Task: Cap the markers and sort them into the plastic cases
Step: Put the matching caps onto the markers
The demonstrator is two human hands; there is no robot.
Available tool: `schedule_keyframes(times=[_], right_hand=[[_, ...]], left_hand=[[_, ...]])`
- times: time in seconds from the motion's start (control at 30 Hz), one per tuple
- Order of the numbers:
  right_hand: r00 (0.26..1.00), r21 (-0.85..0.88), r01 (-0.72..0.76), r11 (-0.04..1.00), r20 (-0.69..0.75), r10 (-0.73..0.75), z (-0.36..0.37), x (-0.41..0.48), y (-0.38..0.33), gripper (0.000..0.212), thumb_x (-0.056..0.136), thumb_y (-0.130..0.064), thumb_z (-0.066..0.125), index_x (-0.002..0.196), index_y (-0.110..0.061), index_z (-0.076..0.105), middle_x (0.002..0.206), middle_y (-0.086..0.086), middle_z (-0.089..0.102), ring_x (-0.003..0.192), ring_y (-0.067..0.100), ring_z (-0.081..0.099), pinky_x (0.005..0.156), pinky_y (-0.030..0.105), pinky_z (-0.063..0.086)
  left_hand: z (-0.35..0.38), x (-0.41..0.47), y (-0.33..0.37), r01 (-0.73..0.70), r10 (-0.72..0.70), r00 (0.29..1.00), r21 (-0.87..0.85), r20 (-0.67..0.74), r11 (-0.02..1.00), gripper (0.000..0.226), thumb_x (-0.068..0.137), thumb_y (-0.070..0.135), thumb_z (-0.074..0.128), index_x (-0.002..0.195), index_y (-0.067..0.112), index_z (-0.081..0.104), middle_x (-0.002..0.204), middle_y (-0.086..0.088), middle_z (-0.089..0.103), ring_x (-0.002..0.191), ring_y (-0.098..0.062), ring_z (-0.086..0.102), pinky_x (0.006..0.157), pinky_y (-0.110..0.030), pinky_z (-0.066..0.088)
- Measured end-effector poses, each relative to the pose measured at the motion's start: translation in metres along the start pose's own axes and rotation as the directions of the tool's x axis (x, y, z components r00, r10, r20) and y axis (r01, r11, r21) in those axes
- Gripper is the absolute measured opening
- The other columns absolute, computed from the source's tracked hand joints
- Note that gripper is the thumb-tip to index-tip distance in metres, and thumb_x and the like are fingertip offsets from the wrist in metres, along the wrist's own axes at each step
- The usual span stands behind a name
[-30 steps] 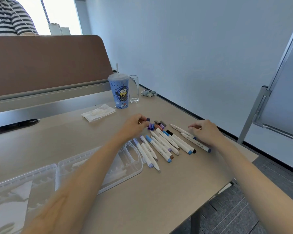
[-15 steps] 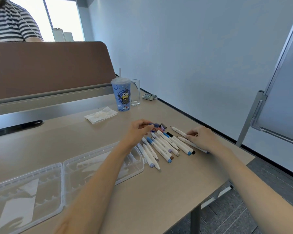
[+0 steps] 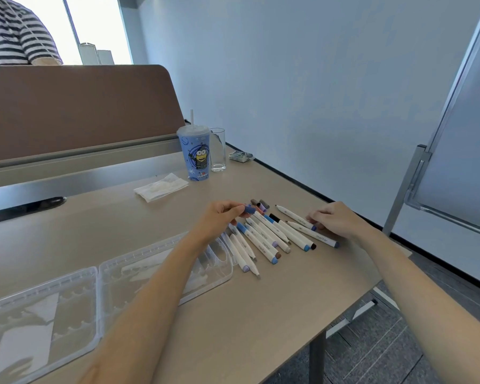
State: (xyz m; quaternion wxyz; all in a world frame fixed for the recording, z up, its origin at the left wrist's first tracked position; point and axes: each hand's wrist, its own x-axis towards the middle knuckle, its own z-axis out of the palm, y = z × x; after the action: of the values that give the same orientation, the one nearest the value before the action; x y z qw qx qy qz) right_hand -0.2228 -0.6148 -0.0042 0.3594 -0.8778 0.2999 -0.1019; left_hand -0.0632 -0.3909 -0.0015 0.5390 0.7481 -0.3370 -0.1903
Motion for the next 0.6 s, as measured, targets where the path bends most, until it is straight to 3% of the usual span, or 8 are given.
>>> schedule_keyframes(times=[0.1, 0.3, 0.43, 0.6], right_hand=[[0.999, -0.064, 0.033, 0.997, 0.023, -0.031, -0.002, -0.002, 0.002, 0.022, 0.097, -0.031, 0.056, 0.104, -0.019, 0.073, 0.095, -0.005, 0.069, 0.097, 0.014, 0.063, 0.092, 0.033, 0.049], [1.0, 0.005, 0.008, 1.0, -0.018, -0.008, -0.003, -0.004, 0.005, 0.021, 0.099, -0.025, 0.052, 0.101, -0.017, 0.072, 0.091, -0.004, 0.07, 0.086, 0.01, 0.065, 0.087, 0.031, 0.051], [0.997, -0.176, 0.055, 0.983, -0.041, -0.064, 0.006, 0.004, 0.004, 0.021, 0.093, -0.035, 0.06, 0.104, -0.022, 0.072, 0.095, -0.01, 0.068, 0.088, 0.008, 0.06, 0.082, 0.025, 0.046], [0.992, -0.281, 0.02, 0.959, -0.115, -0.055, 0.018, 0.011, 0.0, 0.017, 0.088, -0.037, 0.065, 0.096, -0.023, 0.069, 0.097, -0.006, 0.067, 0.089, 0.011, 0.059, 0.079, 0.03, 0.052]], left_hand=[[0.0, -0.001, 0.001, -0.006, 0.006, 1.0, -0.012, 0.0, 1.0, 0.025, 0.099, 0.014, 0.048, 0.118, 0.007, 0.063, 0.098, -0.002, 0.068, 0.057, 0.011, 0.056, 0.05, -0.004, 0.04], [0.0, -0.002, 0.002, 0.001, -0.001, 1.0, -0.026, -0.004, 1.0, 0.024, 0.099, 0.015, 0.05, 0.118, 0.011, 0.064, 0.096, 0.002, 0.069, 0.06, 0.007, 0.057, 0.051, -0.004, 0.04], [-0.001, -0.003, 0.002, -0.006, 0.006, 1.0, -0.049, -0.002, 0.999, 0.023, 0.099, 0.013, 0.049, 0.116, 0.011, 0.064, 0.095, 0.002, 0.069, 0.059, 0.012, 0.058, 0.051, -0.004, 0.04], [-0.002, -0.003, 0.002, -0.016, 0.015, 1.0, -0.082, -0.013, 0.997, 0.019, 0.098, 0.009, 0.051, 0.112, 0.009, 0.063, 0.095, -0.001, 0.068, 0.059, 0.011, 0.059, 0.05, -0.006, 0.042]])
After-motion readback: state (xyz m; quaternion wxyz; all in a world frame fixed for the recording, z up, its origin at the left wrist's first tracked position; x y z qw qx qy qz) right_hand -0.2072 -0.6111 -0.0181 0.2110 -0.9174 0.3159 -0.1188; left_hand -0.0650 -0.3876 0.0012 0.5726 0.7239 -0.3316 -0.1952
